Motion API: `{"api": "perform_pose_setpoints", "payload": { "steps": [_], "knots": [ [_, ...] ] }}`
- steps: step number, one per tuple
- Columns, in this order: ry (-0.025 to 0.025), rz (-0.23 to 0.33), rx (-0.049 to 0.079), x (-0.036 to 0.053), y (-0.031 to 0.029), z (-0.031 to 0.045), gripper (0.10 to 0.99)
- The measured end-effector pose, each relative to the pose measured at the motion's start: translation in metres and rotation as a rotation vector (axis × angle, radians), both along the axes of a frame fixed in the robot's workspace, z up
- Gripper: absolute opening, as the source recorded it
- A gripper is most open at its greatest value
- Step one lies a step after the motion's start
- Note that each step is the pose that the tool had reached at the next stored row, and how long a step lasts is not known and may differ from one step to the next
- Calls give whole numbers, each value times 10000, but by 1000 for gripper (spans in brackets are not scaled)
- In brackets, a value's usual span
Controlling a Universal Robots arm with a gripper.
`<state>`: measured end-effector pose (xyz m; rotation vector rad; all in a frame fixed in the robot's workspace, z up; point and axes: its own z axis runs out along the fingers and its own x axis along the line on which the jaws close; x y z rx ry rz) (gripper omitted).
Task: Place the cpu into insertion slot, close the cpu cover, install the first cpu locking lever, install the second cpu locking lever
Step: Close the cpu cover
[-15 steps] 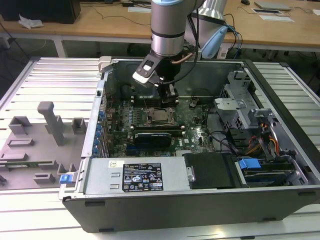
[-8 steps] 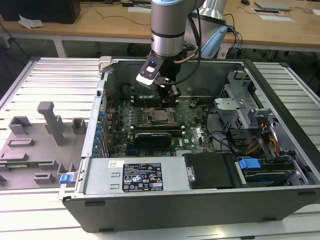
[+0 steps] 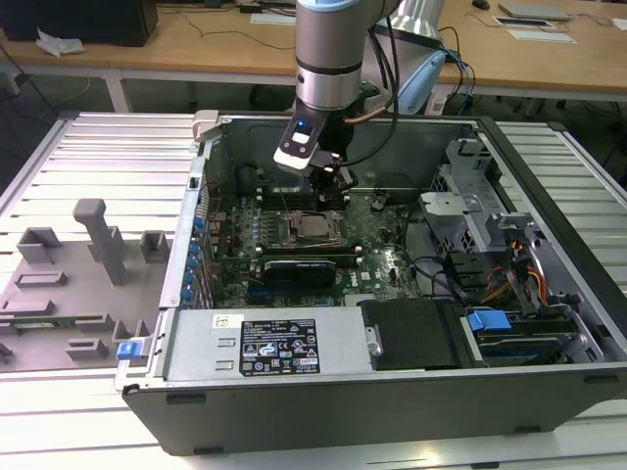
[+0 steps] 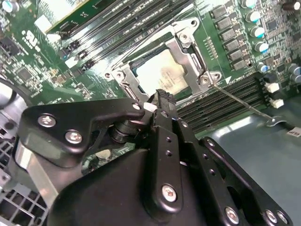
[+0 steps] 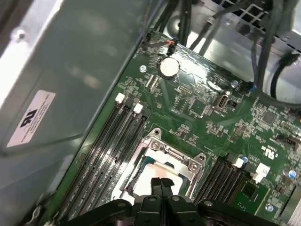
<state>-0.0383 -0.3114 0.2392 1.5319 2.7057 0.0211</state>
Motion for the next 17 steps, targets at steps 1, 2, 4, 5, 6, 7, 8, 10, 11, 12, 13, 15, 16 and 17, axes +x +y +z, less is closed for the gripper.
{"api": "perform_pose_setpoints", "payload": {
  "steps": [1,2,4,5,6,7,8,10,11,12,13,15,16,17],
  "knots": [
    [0,137,0,0,0,0,106],
    [0,381,0,0,0,0,106],
    [0,1236,0,0,0,-1,106],
    [0,1411,0,0,0,-1,106],
    [0,1590,0,0,0,-1,106],
    [0,1868,0,0,0,-2,106],
    [0,2026,0,0,0,-2,106],
    [0,2505,0,0,0,-3,106],
    [0,2718,0,0,0,-4,106],
    [0,3023,-1,0,0,-4,106],
    [0,3269,0,0,0,-5,106],
    [0,3710,0,0,0,-5,106],
    [0,3885,-1,0,0,-5,106],
    [0,4315,0,0,0,-6,106]
  ]
}}
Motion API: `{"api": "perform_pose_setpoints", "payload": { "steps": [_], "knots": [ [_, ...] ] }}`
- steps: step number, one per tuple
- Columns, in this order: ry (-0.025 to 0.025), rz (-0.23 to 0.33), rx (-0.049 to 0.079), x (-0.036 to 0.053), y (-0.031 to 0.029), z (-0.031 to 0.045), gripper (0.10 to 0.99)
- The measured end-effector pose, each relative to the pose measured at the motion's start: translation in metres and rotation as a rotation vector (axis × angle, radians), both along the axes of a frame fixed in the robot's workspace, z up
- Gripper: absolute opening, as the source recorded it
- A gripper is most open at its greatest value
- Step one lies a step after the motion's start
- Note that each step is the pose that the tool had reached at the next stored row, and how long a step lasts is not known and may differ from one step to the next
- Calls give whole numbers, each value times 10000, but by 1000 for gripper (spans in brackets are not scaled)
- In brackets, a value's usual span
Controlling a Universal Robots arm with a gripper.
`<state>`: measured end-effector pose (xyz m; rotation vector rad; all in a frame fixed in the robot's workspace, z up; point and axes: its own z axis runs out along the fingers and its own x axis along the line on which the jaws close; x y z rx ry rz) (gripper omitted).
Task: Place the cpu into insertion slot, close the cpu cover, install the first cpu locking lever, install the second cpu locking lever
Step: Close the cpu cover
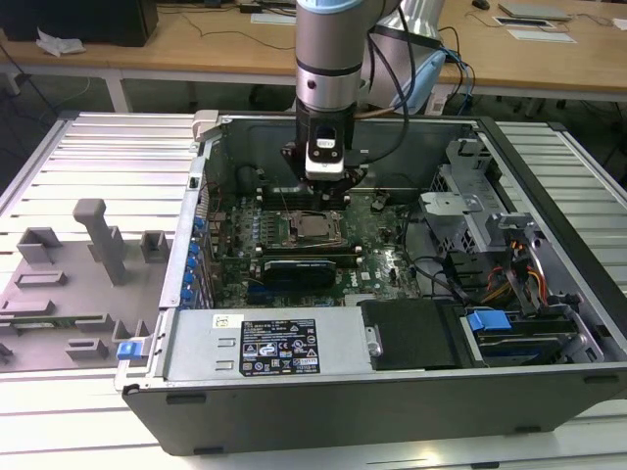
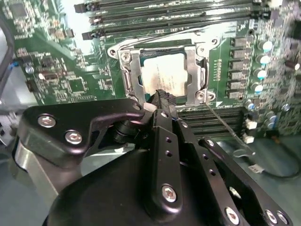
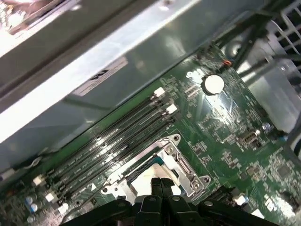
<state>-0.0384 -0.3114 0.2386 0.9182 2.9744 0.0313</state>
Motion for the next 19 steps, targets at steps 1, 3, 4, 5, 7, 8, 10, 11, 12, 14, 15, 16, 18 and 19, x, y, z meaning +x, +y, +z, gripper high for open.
{"api": "perform_pose_setpoints", "payload": {
  "steps": [1,3,4,5,7,8,10,11,12,14,15,16,18,19],
  "knots": [
    [0,186,0,0,0,0,106],
    [0,627,0,0,0,-1,106],
    [0,926,0,0,0,-1,106],
    [0,1118,0,0,0,-2,106],
    [-1,1597,0,0,0,-3,106],
    [-1,1946,0,0,0,-4,106],
    [-1,2443,0,0,0,-6,106],
    [-1,2829,0,0,0,-8,106],
    [1,3010,-1,0,-1,-9,106],
    [0,3374,-1,0,0,-14,106],
    [0,3592,-1,0,0,-17,106],
    [0,3897,0,0,0,-21,106],
    [0,4251,0,0,0,-26,106],
    [0,4514,0,0,0,-30,106]
  ]
}}
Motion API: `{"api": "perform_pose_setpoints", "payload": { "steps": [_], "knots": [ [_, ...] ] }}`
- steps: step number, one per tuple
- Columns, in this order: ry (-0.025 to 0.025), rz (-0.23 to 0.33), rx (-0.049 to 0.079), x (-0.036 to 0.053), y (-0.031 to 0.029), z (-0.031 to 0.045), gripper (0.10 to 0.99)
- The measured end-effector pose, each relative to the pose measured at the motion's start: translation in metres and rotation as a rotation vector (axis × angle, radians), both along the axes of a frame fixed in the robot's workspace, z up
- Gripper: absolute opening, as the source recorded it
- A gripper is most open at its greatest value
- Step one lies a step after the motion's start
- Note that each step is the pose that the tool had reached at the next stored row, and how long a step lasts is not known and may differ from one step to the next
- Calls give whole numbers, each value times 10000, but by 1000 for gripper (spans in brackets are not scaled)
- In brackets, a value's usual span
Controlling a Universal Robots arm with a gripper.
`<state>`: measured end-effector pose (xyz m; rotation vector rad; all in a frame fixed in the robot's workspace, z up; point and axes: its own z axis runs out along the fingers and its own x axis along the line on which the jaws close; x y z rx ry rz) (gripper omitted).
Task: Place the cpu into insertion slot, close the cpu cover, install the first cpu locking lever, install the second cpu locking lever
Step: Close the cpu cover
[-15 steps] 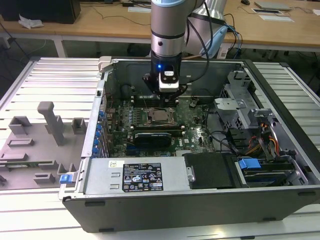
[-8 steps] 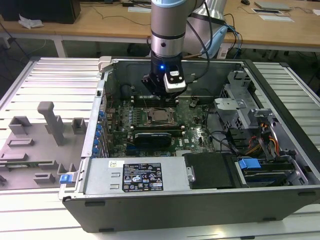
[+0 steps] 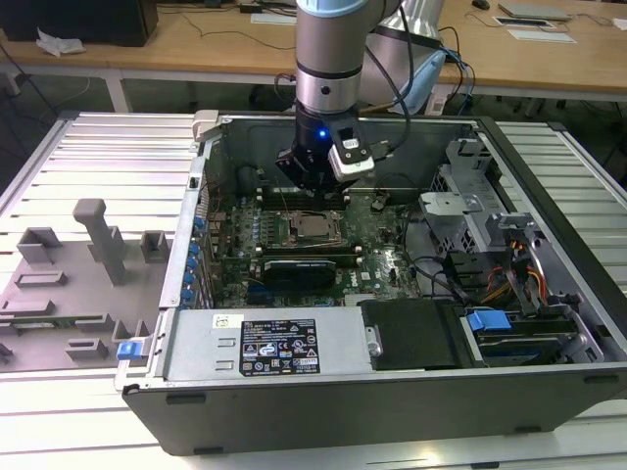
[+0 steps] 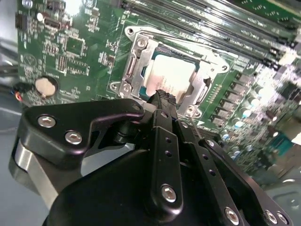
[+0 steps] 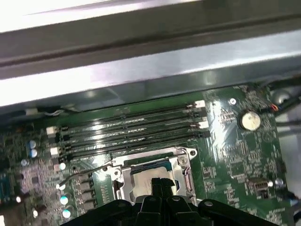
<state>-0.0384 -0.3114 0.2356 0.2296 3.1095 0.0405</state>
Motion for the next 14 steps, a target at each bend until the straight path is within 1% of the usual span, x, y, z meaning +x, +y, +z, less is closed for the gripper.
{"api": "perform_pose_setpoints", "payload": {
  "steps": [3,5,8,14],
  "knots": [
    [0,465,0,1,-5,-6,106],
    [-5,767,0,-3,-34,-9,106],
    [-15,870,5,-5,-74,-10,106],
    [-14,883,5,-6,-76,-10,106]
  ]
}}
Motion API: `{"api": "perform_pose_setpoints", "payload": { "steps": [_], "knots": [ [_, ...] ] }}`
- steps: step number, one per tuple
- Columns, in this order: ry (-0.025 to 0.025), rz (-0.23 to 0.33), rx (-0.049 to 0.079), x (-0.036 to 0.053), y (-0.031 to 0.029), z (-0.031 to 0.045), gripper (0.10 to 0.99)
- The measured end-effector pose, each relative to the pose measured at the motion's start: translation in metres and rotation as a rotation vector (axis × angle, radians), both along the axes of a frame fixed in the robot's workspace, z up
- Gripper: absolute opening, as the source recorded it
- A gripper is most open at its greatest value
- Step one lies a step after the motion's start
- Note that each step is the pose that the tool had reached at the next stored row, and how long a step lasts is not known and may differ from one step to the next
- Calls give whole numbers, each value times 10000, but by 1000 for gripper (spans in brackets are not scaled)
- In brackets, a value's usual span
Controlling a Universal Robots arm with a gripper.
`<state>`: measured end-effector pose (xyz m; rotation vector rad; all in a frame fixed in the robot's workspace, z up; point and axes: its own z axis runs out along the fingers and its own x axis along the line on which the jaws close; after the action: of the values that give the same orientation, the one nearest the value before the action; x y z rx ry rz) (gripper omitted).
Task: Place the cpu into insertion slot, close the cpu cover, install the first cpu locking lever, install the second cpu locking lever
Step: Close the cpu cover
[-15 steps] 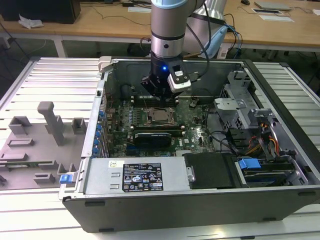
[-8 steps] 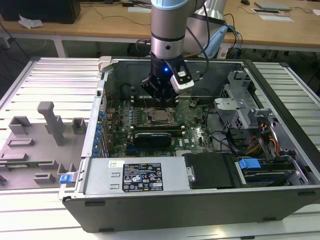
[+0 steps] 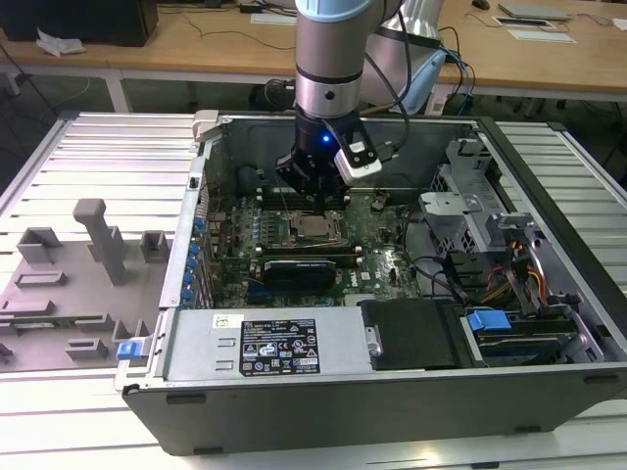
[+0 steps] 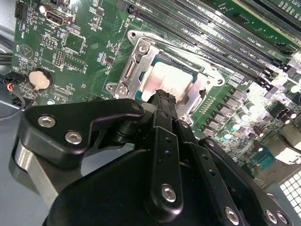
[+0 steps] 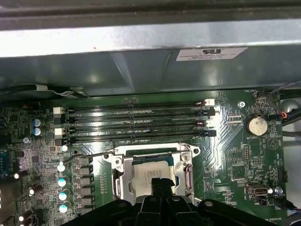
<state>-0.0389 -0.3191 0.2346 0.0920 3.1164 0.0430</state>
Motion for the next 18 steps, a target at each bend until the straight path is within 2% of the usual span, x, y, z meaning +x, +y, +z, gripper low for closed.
{"api": "perform_pose_setpoints", "payload": {
  "steps": [2,4,5,7,9,10,11,14,18],
  "knots": [
    [-9,9,0,-5,0,0,106],
    [-56,20,-1,-17,0,0,106],
    [-130,28,0,-32,0,0,106],
    [-247,38,0,-54,0,-1,106],
    [-412,50,1,-84,0,-3,106],
    [-545,66,0,-113,-1,-5,106],
    [-581,77,0,-135,-7,-7,106],
    [-610,101,2,-180,-31,-11,106],
    [-614,207,4,-205,-74,-31,106]
  ]
}}
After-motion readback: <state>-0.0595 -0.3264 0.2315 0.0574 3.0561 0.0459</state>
